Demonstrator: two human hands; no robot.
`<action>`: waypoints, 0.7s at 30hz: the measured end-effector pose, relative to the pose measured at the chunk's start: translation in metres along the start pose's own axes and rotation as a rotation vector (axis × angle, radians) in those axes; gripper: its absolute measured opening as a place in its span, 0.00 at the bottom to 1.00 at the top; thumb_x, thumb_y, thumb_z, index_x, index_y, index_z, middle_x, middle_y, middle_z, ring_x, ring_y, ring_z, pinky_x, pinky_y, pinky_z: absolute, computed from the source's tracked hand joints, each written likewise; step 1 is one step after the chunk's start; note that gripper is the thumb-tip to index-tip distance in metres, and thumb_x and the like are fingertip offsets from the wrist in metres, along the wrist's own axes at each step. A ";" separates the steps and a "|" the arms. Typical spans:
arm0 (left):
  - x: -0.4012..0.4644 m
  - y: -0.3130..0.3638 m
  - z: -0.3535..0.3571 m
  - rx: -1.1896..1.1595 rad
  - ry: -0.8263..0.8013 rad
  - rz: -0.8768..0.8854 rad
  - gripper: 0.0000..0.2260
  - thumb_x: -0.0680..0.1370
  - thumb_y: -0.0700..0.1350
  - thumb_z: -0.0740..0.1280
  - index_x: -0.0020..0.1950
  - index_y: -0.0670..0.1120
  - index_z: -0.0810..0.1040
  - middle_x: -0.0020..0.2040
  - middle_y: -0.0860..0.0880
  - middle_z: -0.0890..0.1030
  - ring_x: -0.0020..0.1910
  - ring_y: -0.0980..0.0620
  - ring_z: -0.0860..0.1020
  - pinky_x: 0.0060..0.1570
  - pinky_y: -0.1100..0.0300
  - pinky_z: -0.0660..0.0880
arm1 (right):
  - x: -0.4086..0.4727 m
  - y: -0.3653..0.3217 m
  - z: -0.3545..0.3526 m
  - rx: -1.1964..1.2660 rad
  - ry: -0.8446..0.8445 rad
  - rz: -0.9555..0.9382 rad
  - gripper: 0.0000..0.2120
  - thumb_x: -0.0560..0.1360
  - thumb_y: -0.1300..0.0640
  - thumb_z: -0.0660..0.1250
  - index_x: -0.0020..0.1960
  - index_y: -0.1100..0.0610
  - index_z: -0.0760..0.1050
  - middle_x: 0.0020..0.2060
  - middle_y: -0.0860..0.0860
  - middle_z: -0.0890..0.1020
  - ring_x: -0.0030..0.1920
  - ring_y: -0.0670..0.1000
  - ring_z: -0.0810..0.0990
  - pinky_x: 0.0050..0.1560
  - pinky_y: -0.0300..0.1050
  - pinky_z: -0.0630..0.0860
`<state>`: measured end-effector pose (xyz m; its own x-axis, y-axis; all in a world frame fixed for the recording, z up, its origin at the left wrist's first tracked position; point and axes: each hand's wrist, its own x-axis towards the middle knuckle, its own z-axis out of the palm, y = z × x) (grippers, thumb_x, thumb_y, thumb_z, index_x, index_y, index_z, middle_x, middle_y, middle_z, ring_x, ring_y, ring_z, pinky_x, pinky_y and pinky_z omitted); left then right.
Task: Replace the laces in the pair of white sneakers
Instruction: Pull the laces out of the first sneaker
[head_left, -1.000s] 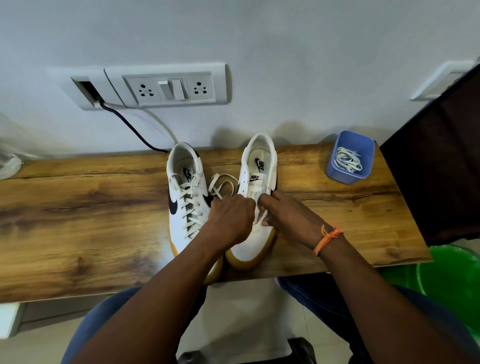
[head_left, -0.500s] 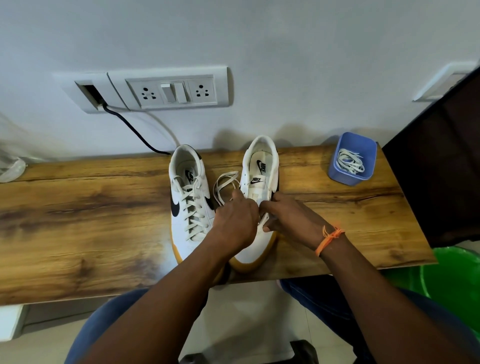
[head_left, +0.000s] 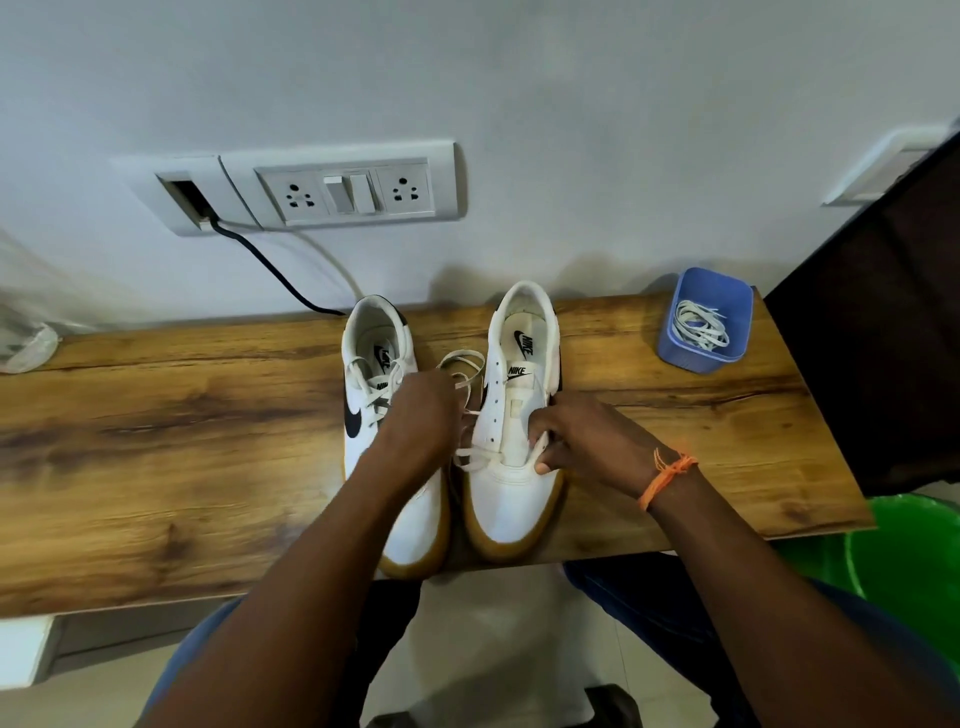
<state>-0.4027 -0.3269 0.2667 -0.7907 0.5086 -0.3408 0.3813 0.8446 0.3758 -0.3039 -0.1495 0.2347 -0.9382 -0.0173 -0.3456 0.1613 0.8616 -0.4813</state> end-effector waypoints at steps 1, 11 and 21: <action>0.002 -0.003 -0.004 -0.090 -0.007 -0.035 0.06 0.78 0.35 0.64 0.49 0.36 0.81 0.47 0.39 0.83 0.48 0.40 0.82 0.48 0.52 0.80 | -0.001 0.000 -0.001 -0.026 -0.010 -0.003 0.15 0.68 0.54 0.77 0.54 0.50 0.80 0.49 0.49 0.78 0.49 0.51 0.78 0.45 0.42 0.74; 0.009 0.016 -0.004 -0.730 -0.134 0.106 0.04 0.78 0.40 0.69 0.46 0.40 0.80 0.33 0.49 0.81 0.27 0.57 0.75 0.32 0.58 0.71 | -0.009 -0.034 -0.033 0.748 0.228 -0.021 0.18 0.76 0.62 0.70 0.66 0.55 0.77 0.38 0.56 0.85 0.35 0.54 0.85 0.36 0.49 0.82; 0.014 0.011 -0.004 -0.771 -0.272 0.157 0.14 0.77 0.46 0.72 0.59 0.47 0.72 0.38 0.48 0.83 0.32 0.53 0.74 0.36 0.52 0.70 | -0.013 -0.023 -0.039 0.648 0.193 -0.026 0.05 0.76 0.66 0.68 0.50 0.62 0.82 0.38 0.54 0.86 0.38 0.53 0.86 0.41 0.49 0.84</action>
<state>-0.4110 -0.3110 0.2700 -0.5745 0.7174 -0.3941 -0.0358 0.4590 0.8877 -0.3072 -0.1490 0.2817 -0.9724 0.1092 -0.2063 0.2327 0.3830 -0.8940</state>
